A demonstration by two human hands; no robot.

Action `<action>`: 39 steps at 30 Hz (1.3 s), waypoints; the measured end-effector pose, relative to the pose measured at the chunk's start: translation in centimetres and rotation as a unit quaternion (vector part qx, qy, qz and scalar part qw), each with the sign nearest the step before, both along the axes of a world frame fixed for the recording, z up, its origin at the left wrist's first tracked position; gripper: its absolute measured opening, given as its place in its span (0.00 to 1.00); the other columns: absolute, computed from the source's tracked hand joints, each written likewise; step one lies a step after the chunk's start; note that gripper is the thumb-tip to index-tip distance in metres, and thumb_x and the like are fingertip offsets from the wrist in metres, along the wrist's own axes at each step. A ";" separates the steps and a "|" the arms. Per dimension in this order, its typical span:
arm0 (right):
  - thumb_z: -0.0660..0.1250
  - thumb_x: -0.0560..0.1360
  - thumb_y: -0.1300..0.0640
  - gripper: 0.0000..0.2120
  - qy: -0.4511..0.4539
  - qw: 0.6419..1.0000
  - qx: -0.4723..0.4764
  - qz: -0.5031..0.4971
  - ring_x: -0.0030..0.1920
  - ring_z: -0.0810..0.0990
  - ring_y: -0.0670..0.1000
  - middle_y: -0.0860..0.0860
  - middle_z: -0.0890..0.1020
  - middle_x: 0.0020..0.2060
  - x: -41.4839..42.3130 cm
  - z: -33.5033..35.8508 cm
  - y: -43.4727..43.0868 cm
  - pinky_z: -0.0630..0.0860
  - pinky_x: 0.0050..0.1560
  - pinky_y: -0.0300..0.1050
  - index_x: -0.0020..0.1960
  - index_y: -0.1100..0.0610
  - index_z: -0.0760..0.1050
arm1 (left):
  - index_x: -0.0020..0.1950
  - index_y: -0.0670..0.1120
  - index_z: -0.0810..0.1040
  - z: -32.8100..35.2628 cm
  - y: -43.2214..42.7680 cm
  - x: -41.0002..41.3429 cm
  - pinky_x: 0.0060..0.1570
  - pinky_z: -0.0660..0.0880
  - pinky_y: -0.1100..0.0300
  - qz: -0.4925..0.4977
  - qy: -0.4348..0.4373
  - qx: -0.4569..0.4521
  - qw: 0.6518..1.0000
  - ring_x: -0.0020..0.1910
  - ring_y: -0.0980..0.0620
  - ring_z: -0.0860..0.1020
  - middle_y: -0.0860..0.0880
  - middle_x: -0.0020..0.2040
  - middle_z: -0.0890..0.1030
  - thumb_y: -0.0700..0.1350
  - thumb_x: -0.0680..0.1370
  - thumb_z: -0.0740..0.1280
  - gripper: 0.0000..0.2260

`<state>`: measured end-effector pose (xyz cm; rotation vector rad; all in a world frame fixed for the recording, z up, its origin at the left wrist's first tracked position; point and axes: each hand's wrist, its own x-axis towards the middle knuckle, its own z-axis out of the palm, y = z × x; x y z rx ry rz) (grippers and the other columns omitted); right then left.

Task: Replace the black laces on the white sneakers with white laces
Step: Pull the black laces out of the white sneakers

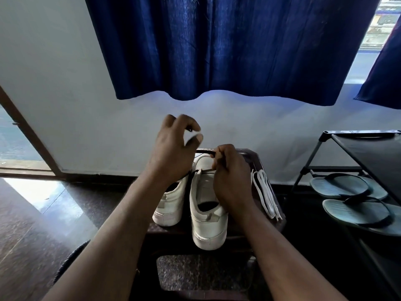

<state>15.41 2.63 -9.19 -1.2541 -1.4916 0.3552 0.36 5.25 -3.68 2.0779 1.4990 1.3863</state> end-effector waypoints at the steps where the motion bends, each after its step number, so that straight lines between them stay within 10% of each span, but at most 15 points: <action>1: 0.55 0.75 0.58 0.08 0.014 1.000 0.009 -0.014 0.44 0.78 0.54 0.49 0.81 0.41 0.0 -0.2 0.0 0.72 0.43 0.51 0.47 0.50 0.71 | 0.55 0.50 0.80 -0.5 0.0 -0.3 0.48 0.68 0.69 -0.005 0.069 0.002 0.998 0.47 0.60 0.73 0.52 0.51 0.72 0.47 0.81 0.69 0.04; 8: 0.58 0.81 0.56 0.08 0.023 0.995 0.046 -0.082 0.47 0.79 0.57 0.52 0.82 0.44 -0.5 -0.3 0.1 0.75 0.47 0.54 0.52 0.56 0.76 | 0.47 0.47 0.81 -2.4 -0.3 -1.0 0.44 0.76 0.50 -0.055 0.190 -0.008 0.980 0.42 0.50 0.72 0.50 0.47 0.72 0.62 0.82 0.57 0.22; 15: 0.59 0.83 0.47 0.12 -0.020 0.997 0.033 0.060 0.42 0.78 0.52 0.44 0.78 0.37 -0.1 0.1 0.0 0.73 0.44 0.53 0.48 0.52 0.76 | 0.47 0.46 0.74 -0.6 -1.3 0.1 0.36 0.70 0.68 -0.012 0.012 0.059 0.998 0.35 0.59 0.78 0.55 0.35 0.81 0.50 0.87 0.61 0.12; 19: 0.62 0.80 0.47 0.10 -0.062 0.994 -0.011 0.094 0.46 0.78 0.52 0.44 0.82 0.39 0.0 0.2 0.1 0.76 0.50 0.55 0.46 0.51 0.78 | 0.44 0.52 0.73 -0.3 -1.2 1.0 0.36 0.78 0.50 0.023 -0.141 0.083 0.986 0.32 0.53 0.77 0.54 0.35 0.78 0.55 0.85 0.60 0.13; 25: 0.65 0.79 0.52 0.05 -0.072 0.995 -0.027 0.068 0.50 0.77 0.54 0.43 0.83 0.39 0.1 -0.3 0.2 0.75 0.51 0.54 0.46 0.48 0.80 | 0.40 0.49 0.71 0.1 -1.1 1.3 0.27 0.64 0.58 -0.031 -0.377 -0.020 0.926 0.27 0.53 0.67 0.53 0.32 0.70 0.55 0.85 0.61 0.17; 32: 0.65 0.79 0.52 0.08 -0.054 0.998 0.032 -0.003 0.49 0.75 0.53 0.48 0.83 0.40 0.1 0.2 -0.4 0.69 0.46 0.48 0.46 0.54 0.80 | 0.45 0.55 0.82 0.2 -1.1 -0.5 0.34 0.67 0.64 0.015 0.092 -0.056 0.994 0.37 0.61 0.76 0.56 0.38 0.80 0.61 0.79 0.70 0.11; 39: 0.63 0.79 0.49 0.10 -0.059 0.998 -0.004 0.018 0.49 0.77 0.55 0.47 0.83 0.39 0.0 0.1 -0.3 0.74 0.48 0.53 0.47 0.52 0.81 | 0.47 0.51 0.84 0.5 -1.5 -0.7 0.31 0.65 0.66 -0.054 -0.132 -0.093 0.985 0.28 0.61 0.69 0.57 0.37 0.79 0.55 0.84 0.64 0.13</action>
